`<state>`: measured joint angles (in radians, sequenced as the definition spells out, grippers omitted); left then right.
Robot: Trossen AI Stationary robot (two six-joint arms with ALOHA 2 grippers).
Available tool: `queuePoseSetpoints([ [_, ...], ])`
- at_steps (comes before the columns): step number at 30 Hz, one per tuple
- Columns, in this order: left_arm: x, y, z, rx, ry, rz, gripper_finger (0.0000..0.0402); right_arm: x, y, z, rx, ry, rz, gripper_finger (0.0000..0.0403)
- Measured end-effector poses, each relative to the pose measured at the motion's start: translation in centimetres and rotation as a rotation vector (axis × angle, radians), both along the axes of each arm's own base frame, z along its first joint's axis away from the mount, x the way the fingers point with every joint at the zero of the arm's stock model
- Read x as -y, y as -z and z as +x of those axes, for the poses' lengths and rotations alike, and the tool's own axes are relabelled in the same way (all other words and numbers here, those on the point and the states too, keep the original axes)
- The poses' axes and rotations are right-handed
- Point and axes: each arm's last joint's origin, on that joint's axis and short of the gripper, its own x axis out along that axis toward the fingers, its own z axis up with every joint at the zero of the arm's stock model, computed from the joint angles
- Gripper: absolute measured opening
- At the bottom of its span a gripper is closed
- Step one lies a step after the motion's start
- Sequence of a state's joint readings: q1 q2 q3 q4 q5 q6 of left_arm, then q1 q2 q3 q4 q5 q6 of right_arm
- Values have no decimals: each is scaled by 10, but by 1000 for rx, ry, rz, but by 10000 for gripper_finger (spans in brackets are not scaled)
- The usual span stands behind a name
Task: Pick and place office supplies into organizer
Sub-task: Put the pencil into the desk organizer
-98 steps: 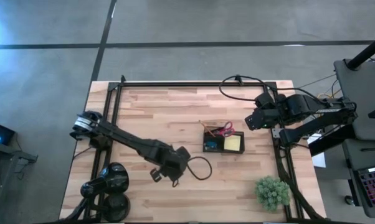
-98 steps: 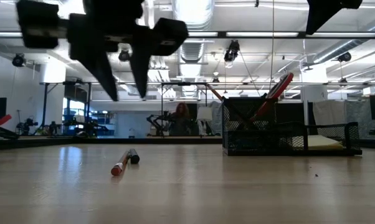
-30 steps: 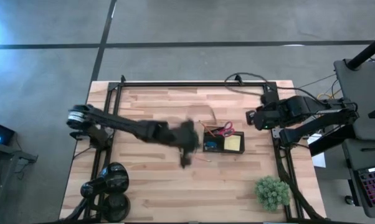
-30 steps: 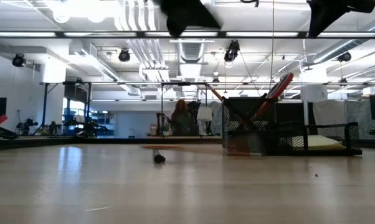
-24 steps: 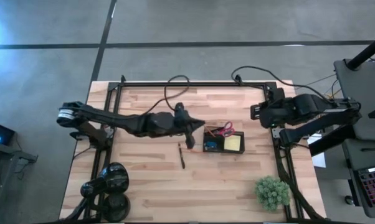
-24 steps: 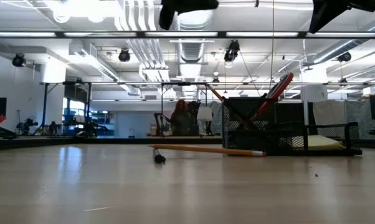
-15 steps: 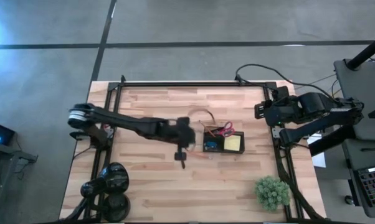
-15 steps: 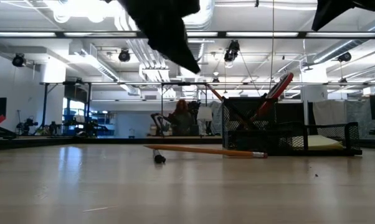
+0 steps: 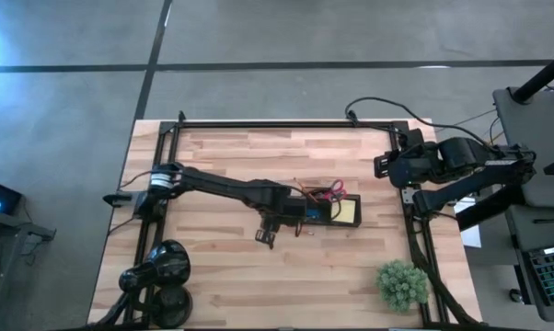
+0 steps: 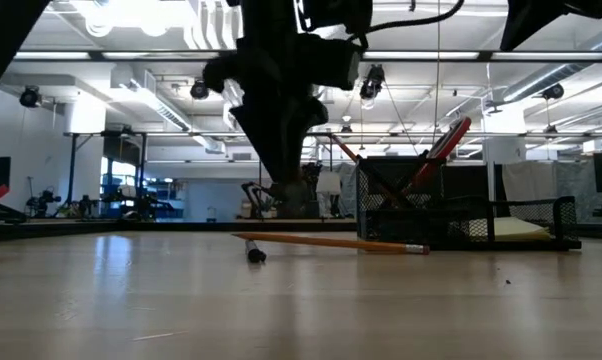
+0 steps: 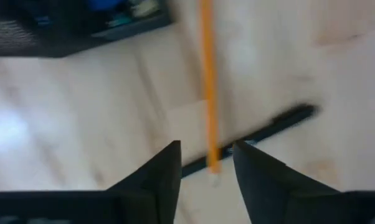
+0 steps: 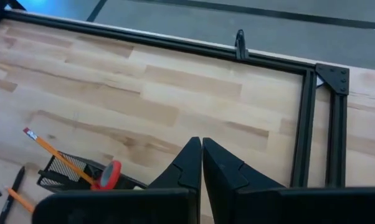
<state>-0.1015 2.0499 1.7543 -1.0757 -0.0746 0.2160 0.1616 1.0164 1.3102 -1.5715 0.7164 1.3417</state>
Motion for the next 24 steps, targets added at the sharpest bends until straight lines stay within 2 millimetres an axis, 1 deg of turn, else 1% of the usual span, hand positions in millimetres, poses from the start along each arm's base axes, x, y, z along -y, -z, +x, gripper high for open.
queuePoseSetpoints([
  [3, 0, -1, 0, -4, 11, -93, 143, 0, 2, 1, -17, -14, 6, 9],
  [6, 0, 3, -1, -19, 32, -114, 146, -1, 2, 2, -25, -16, 9, 9],
  [10, 0, 17, 1, 9, 42, -116, 147, -1, 3, 4, -34, -18, 7, 9],
  [13, -1, 27, 2, -13, 28, -116, 147, -1, 4, 5, -41, -19, 5, 9],
  [16, -4, 33, 4, -23, 3, -114, 147, -1, 5, 6, -43, -18, 5, 9],
  [19, -9, 38, 6, -19, -15, -75, 147, -1, 5, 6, -43, -18, 5, 9],
  [24, -17, 46, 10, -30, -48, -77, 147, -1, 5, 6, -42, -16, 6, 9],
])
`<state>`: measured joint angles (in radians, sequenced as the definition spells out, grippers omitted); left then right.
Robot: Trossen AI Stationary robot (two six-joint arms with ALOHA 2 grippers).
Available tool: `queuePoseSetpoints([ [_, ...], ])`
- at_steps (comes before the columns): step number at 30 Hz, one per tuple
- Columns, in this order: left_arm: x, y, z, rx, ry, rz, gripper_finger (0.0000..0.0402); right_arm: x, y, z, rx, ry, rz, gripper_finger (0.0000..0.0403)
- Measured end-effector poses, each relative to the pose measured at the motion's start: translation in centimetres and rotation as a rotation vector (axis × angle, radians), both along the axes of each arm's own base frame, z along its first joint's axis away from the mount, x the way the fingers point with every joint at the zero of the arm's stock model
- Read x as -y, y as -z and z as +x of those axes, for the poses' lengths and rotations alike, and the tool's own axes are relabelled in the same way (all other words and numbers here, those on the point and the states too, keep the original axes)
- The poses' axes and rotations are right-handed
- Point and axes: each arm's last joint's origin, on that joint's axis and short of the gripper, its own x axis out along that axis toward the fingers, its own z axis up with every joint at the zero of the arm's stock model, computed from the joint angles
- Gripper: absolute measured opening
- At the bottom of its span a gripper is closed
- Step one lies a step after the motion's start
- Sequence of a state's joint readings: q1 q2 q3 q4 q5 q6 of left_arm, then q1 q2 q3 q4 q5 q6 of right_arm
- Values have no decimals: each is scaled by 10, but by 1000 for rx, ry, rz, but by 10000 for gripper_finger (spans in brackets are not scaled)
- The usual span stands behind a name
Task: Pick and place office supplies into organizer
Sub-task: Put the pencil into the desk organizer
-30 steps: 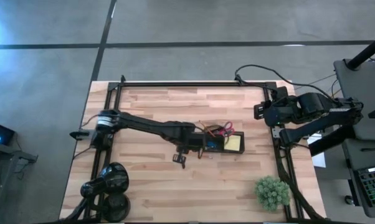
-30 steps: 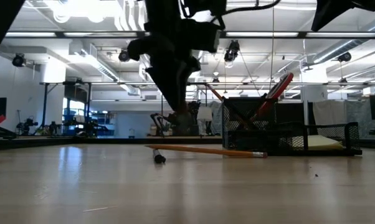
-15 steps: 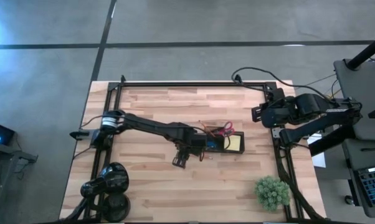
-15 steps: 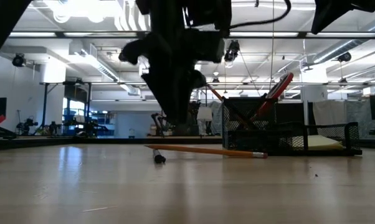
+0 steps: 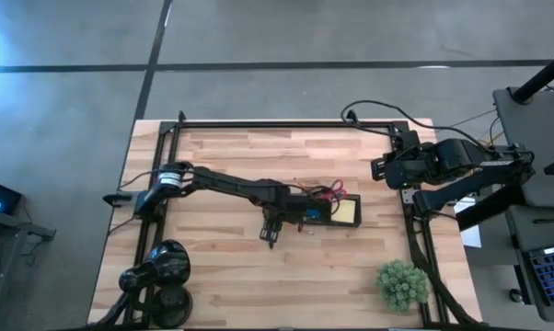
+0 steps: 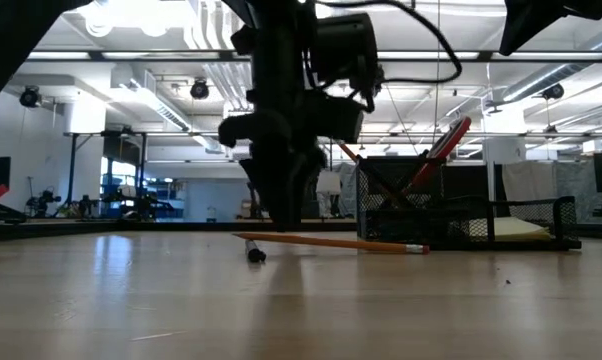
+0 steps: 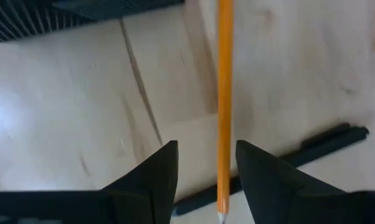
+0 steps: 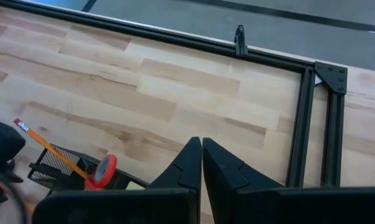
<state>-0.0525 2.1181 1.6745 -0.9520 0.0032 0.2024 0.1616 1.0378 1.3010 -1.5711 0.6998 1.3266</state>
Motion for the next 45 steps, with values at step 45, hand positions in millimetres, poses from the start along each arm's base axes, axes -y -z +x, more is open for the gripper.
queuePoseSetpoints([
  [45, 5, 8, 15, 132, -20, -73, 113, 0, 2, 0, -8, 1, -1, 9],
])
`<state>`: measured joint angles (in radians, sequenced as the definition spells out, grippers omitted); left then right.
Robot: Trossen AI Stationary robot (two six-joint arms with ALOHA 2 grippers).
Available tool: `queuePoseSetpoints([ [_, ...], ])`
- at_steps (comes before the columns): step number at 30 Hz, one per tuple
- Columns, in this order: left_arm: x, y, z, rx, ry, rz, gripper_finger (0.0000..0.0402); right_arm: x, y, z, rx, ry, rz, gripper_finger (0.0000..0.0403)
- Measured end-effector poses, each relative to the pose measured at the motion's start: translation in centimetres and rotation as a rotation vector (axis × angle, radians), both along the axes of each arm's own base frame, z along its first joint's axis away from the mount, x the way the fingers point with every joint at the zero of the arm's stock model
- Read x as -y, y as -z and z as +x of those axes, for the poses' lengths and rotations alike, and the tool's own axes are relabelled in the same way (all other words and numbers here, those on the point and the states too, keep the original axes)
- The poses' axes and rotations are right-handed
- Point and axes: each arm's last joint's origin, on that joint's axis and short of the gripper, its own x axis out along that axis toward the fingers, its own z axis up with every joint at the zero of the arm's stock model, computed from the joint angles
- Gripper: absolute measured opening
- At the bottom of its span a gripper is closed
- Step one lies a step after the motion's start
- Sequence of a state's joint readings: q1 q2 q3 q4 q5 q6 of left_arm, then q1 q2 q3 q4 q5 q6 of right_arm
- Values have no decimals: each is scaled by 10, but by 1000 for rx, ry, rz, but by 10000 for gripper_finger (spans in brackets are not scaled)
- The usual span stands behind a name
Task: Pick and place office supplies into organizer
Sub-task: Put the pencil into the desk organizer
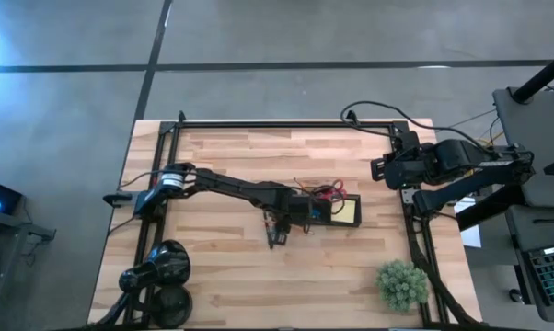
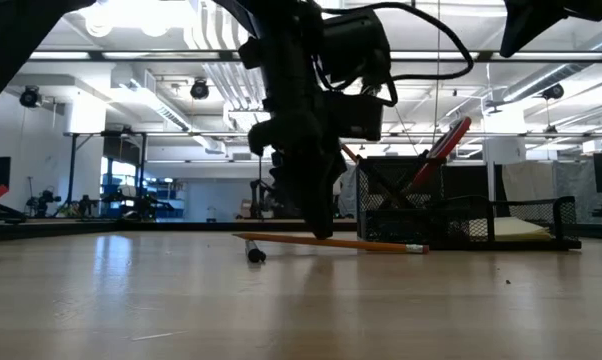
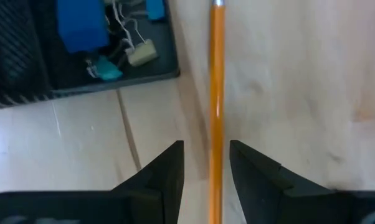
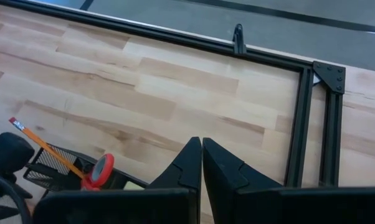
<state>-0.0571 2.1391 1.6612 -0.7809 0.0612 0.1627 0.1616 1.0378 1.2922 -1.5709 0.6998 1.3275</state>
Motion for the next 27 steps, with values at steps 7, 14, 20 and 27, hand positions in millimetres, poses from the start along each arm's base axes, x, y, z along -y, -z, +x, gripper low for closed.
queuePoseSetpoints([
  [7, 1, 5, 1, 28, 4, -5, 113, 0, 4, 0, -10, 6, 0, 9],
  [14, 0, 15, -4, 3, 2, -3, 113, 0, 5, 1, -16, 6, 0, 9],
  [20, 0, 15, -3, 13, 2, -3, 113, 0, 6, 1, -18, 6, 0, 9],
  [27, 0, 16, -2, 30, 2, -4, 87, 0, 6, 1, -17, 5, 1, 9],
])
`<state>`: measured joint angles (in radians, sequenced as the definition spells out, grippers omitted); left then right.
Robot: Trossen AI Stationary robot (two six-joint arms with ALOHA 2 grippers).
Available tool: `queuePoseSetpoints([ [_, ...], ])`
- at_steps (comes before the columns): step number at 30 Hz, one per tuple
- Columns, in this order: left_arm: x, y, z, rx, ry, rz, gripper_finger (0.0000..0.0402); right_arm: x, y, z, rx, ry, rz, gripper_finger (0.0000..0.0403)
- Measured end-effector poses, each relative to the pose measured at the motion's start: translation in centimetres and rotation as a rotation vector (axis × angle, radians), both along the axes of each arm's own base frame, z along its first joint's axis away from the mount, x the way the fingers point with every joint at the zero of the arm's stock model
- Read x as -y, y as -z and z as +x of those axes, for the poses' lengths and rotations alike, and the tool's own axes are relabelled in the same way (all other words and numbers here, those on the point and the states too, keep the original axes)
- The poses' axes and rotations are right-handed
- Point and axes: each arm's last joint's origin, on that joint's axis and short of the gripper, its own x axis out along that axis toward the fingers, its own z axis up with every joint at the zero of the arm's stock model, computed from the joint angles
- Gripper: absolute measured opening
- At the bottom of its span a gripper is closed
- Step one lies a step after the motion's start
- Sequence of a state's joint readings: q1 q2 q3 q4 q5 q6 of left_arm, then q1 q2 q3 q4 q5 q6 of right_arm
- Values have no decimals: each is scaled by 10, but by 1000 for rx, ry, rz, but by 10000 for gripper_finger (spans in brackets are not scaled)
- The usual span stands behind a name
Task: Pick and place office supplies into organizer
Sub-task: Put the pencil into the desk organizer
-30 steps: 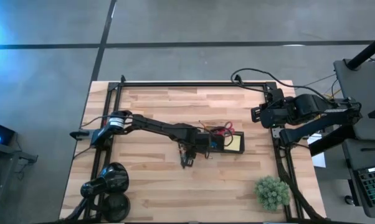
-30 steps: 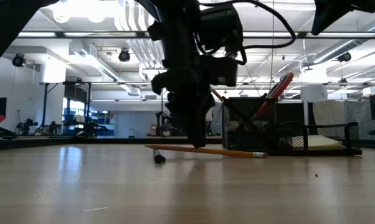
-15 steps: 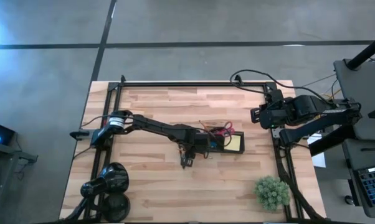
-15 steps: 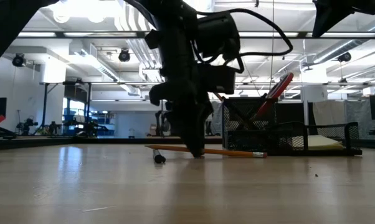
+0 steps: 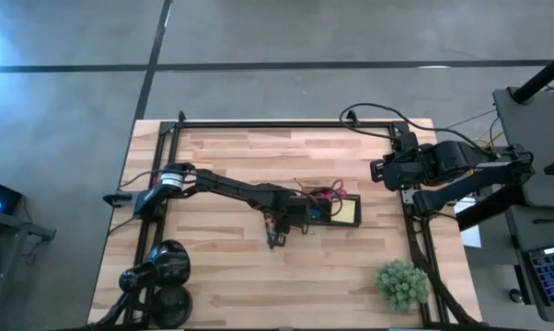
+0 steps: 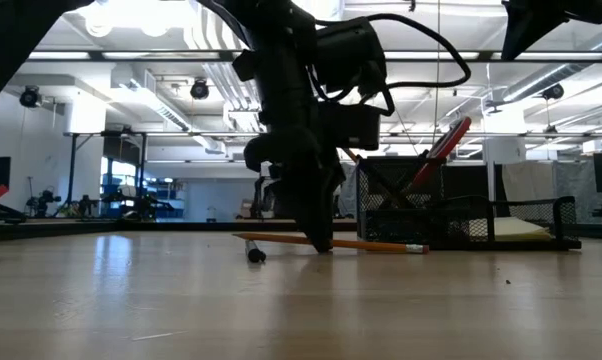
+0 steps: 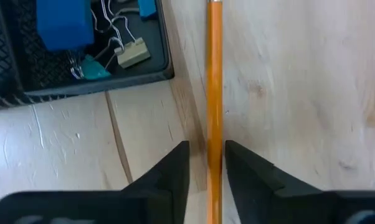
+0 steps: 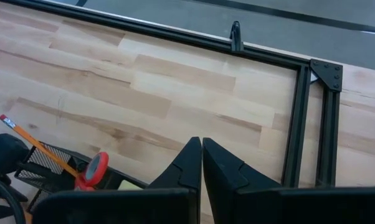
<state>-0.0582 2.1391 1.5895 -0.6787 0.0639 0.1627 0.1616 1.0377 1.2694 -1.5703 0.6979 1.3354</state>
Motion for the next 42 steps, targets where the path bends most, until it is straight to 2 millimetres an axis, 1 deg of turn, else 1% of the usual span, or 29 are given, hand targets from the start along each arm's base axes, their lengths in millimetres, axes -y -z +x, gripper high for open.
queuePoseSetpoints([
  [6, 0, 0, 3, 36, 0, -1, 27, 0, 0, 0, 2, 0, 1, 9],
  [8, 0, 0, 3, 37, 1, 2, 14, 0, 0, 0, 3, 0, 1, 9],
  [14, 1, 1, 2, 37, 7, 10, 9, 0, 0, 0, 4, 0, 1, 9],
  [17, 1, -3, 0, 36, 1, 18, 9, 0, 0, 0, 4, 0, 1, 9],
  [20, 1, -19, -6, 32, -21, 11, 8, 0, 0, 0, 16, 12, 2, 9],
  [26, 0, -85, -26, 180, -110, -43, 7, 1, -7, -4, 52, 24, -23, 9],
  [27, 0, -96, -28, 226, -127, -59, 7, 2, -8, -5, 64, 31, -31, 9],
  [29, 0, -123, -31, 392, -164, -99, 7, 3, -10, -7, 86, 46, -52, 9],
  [31, -1, -150, -32, 619, -203, -132, 7, 4, -14, -11, 123, 66, -75, 9],
  [32, -1, -163, -31, 761, -222, -146, 7, 5, -15, -13, 132, 73, -88, 9],
  [33, -3, -172, -32, 891, -240, -150, 7, 5, -17, -14, 148, 84, -102, 9],
  [35, -9, -178, -29, 1118, -291, -152, 7, 6, -19, -17, 173, 97, -115, 9],
  [36, -13, -177, -29, 1210, -320, -158, 6, 7, -20, -19, 179, 99, -119, 9],
  [38, -24, -165, -29, 1309, -384, -198, 6, 7, -22, -22, 192, 98, -119, 9],
  [40, -34, -147, -24, 1369, -442, -265, 6, 7, -23, -24, 194, 93, -120, 9],
  [42, -40, -122, -20, 1381, -482, -276, 6, 8, -23, -25, 196, 92, -119, 9],
])
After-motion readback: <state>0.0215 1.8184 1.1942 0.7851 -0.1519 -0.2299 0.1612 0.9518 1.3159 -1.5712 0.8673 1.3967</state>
